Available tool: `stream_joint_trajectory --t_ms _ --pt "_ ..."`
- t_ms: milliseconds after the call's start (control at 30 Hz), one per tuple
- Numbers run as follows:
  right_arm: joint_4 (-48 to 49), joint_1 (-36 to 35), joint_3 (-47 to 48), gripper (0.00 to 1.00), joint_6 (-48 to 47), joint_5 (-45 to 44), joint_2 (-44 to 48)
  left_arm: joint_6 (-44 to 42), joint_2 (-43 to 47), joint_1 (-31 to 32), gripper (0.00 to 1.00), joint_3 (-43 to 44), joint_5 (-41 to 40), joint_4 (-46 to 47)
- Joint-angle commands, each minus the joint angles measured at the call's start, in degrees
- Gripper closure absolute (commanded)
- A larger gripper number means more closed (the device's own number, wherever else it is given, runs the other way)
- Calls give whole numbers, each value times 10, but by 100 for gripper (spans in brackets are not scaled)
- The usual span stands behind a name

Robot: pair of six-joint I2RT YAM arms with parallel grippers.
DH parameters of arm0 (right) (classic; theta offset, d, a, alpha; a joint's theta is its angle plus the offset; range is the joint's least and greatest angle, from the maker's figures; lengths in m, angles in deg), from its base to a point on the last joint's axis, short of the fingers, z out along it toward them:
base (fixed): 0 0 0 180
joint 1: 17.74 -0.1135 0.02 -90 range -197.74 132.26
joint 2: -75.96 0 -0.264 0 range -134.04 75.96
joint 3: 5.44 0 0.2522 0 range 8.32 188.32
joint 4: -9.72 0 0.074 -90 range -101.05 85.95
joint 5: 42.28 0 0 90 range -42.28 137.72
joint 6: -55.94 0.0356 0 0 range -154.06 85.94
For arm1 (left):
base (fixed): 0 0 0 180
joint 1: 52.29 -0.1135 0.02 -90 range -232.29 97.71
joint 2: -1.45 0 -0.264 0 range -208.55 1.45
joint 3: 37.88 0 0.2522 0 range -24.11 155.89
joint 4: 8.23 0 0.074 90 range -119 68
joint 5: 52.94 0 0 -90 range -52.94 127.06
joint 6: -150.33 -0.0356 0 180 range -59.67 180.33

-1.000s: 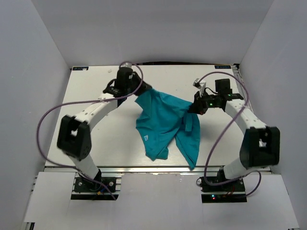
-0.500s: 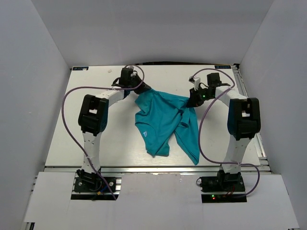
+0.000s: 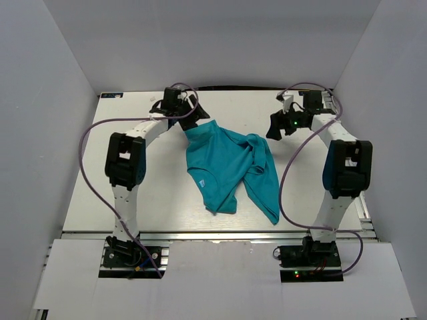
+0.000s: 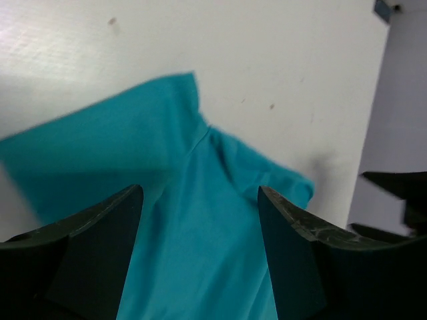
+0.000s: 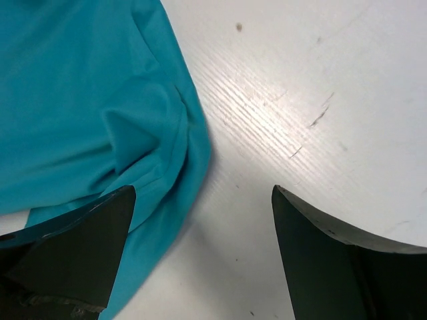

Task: Fold and stack the t-shirts
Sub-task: Place the crumpled T-shirt at the center of the board, then flatten out the crumpled T-shirt at the center of the board.

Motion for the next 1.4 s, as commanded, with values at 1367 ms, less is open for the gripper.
stream_joint_trajectory --t_ms 1367 --pt "-93 -3 -128 10 -135 160 181 -129 43 -32 35 -101 40 -62"
